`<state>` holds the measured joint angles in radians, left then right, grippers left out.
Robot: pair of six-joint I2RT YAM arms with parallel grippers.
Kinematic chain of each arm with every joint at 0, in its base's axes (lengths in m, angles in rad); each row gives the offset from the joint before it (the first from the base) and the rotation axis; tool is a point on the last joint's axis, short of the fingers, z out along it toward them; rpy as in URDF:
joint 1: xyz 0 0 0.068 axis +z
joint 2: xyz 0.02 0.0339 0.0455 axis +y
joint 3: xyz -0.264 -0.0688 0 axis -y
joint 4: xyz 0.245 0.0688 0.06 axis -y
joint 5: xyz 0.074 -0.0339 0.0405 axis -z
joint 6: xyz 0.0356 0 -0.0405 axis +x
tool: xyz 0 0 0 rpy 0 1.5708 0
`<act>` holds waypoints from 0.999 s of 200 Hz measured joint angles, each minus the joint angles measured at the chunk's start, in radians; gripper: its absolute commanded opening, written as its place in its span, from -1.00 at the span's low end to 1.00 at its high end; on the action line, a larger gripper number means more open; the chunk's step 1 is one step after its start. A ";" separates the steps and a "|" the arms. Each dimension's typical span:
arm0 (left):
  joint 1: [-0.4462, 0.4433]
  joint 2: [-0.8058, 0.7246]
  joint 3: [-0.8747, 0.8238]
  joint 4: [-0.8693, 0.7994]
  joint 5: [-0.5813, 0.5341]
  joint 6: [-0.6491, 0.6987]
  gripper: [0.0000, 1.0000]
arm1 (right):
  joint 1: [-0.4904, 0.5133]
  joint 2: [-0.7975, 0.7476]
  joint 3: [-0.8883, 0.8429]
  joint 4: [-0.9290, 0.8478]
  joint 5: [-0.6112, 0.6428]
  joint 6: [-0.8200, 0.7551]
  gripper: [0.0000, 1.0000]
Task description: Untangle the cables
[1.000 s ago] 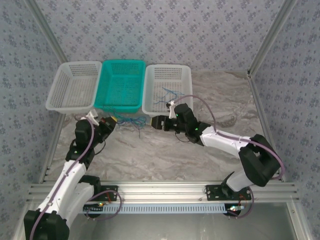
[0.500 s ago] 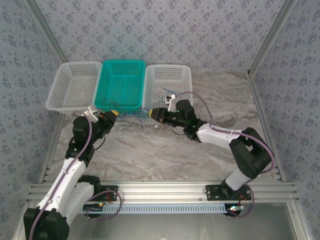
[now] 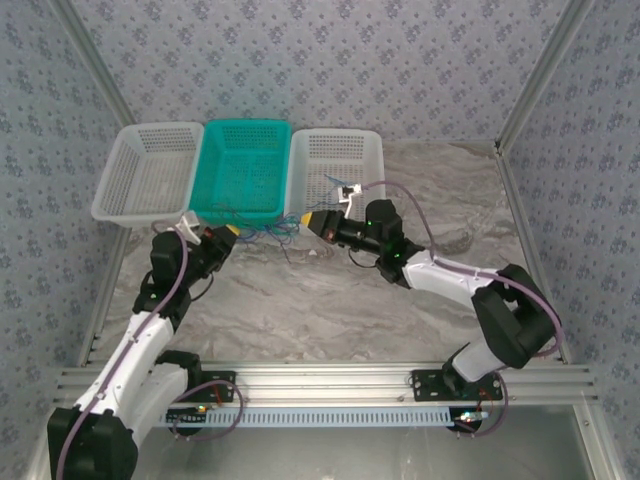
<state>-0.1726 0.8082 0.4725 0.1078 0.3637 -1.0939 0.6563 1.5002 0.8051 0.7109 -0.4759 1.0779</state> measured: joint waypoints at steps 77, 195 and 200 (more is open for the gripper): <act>0.009 -0.188 0.053 -0.285 -0.147 0.254 0.37 | 0.021 -0.065 0.079 -0.106 -0.028 -0.108 -1.00; -0.463 0.138 0.263 -0.218 -0.076 0.781 0.82 | 0.066 -0.081 0.146 -0.334 -0.124 -0.274 -1.00; -0.463 0.147 0.254 -0.205 -0.090 0.785 0.79 | 0.069 -0.079 0.150 -0.330 -0.132 -0.274 -1.00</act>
<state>-0.6361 0.9554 0.7265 -0.0975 0.2737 -0.3088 0.7258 1.4216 0.9550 0.3813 -0.6075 0.8040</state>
